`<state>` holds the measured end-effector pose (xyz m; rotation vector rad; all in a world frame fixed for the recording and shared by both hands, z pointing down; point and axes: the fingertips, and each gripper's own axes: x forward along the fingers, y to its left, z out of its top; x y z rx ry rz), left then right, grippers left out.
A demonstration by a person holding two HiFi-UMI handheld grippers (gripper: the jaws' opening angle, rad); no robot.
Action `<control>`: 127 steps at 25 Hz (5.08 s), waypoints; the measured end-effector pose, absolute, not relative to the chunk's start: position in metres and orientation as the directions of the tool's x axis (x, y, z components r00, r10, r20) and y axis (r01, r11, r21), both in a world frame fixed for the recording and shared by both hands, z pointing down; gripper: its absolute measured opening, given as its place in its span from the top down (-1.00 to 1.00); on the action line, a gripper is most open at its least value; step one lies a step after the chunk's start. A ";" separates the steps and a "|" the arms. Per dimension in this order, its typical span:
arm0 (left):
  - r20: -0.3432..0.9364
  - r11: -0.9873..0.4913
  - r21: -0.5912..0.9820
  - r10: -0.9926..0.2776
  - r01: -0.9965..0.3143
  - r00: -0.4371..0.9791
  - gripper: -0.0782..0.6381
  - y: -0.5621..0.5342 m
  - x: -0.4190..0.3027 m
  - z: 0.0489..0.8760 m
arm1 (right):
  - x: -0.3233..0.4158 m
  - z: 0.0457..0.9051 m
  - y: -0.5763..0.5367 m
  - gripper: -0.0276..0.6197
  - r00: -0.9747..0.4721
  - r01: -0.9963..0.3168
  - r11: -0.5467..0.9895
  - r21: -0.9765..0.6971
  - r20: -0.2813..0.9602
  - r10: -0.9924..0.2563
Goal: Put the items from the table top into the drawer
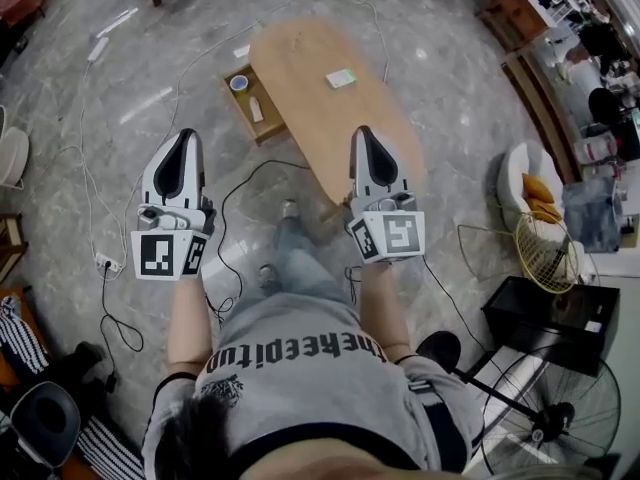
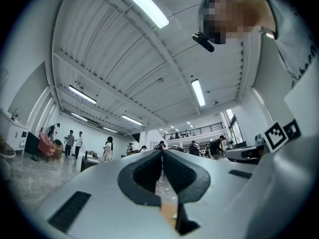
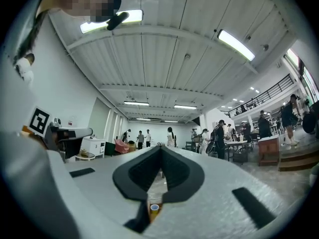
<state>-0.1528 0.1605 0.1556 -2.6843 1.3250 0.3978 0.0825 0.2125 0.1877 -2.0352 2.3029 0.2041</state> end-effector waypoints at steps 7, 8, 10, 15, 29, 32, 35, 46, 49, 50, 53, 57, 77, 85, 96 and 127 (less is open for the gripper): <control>-0.305 -0.559 0.002 -0.790 -0.829 0.532 0.74 0.090 -0.146 0.147 | 0.096 0.183 0.130 0.91 -0.172 -0.985 0.166 0.053 -0.148 -0.974; -0.310 -0.553 0.001 -0.792 -0.833 0.526 0.74 0.079 -0.143 0.145 | 0.101 0.181 0.118 0.91 -0.178 -0.984 0.172 0.053 -0.150 -0.972; -0.319 -0.545 -0.002 -0.794 -0.838 0.517 0.74 0.058 -0.133 0.140 | 0.111 0.176 0.094 0.91 -0.190 -0.981 0.184 0.054 -0.157 -0.969; -0.333 -0.529 -0.010 -0.799 -0.848 0.502 0.74 0.011 -0.103 0.128 | 0.137 0.167 0.041 0.91 -0.221 -0.975 0.213 0.061 -0.169 -0.961; -0.315 -0.529 -0.039 -0.798 -0.848 0.513 0.74 -0.062 -0.032 0.125 | 0.198 0.179 -0.038 0.91 -0.259 -0.966 0.260 0.018 -0.163 -0.952; -0.304 -0.539 -0.049 -0.794 -0.841 0.526 0.74 -0.076 -0.023 0.129 | 0.203 0.186 -0.050 0.91 -0.258 -0.966 0.260 0.011 -0.151 -0.954; -0.296 -0.550 -0.046 -0.790 -0.834 0.537 0.74 -0.094 -0.014 0.136 | 0.207 0.195 -0.065 0.91 -0.261 -0.965 0.262 0.011 -0.131 -0.956; -0.290 -0.597 -0.040 -0.760 -0.801 0.581 0.74 -0.202 -0.001 0.150 | 0.209 0.217 -0.165 0.91 -0.242 -0.970 0.242 0.019 -0.060 -0.968; -0.282 -0.601 -0.032 -0.761 -0.798 0.584 0.75 -0.239 -0.005 0.154 | 0.210 0.225 -0.200 0.91 -0.218 -0.976 0.218 -0.002 -0.044 -0.975; -0.276 -0.602 -0.028 -0.763 -0.798 0.585 0.74 -0.252 -0.006 0.156 | 0.210 0.229 -0.211 0.91 -0.210 -0.978 0.210 -0.006 -0.036 -0.977; -0.260 -0.607 -0.025 -0.763 -0.794 0.592 0.74 -0.288 -0.007 0.164 | 0.212 0.242 -0.244 0.91 -0.195 -0.981 0.195 -0.011 -0.006 -0.981; -0.235 -0.628 -0.022 -0.753 -0.778 0.614 0.74 -0.330 -0.003 0.181 | 0.214 0.269 -0.282 0.91 -0.176 -0.984 0.175 -0.031 0.052 -0.983; -0.105 -0.735 0.020 -0.676 -0.678 0.730 0.74 -0.441 0.022 0.292 | 0.198 0.461 -0.389 0.87 -0.213 -0.975 0.222 -0.027 0.427 -0.879; -0.068 -0.745 0.044 -0.667 -0.666 0.742 0.74 -0.457 0.018 0.340 | 0.181 0.557 -0.409 0.75 -0.264 -0.938 0.346 0.026 0.595 -0.759; -0.019 -0.723 0.069 -0.690 -0.687 0.724 0.74 -0.459 0.010 0.396 | 0.181 0.689 -0.429 0.58 -0.220 -0.807 0.567 0.165 0.806 -0.549; 0.054 -0.684 0.073 -0.724 -0.726 0.687 0.74 -0.476 -0.019 0.460 | 0.189 0.799 -0.455 0.85 -0.046 -0.579 0.766 0.279 0.927 -0.373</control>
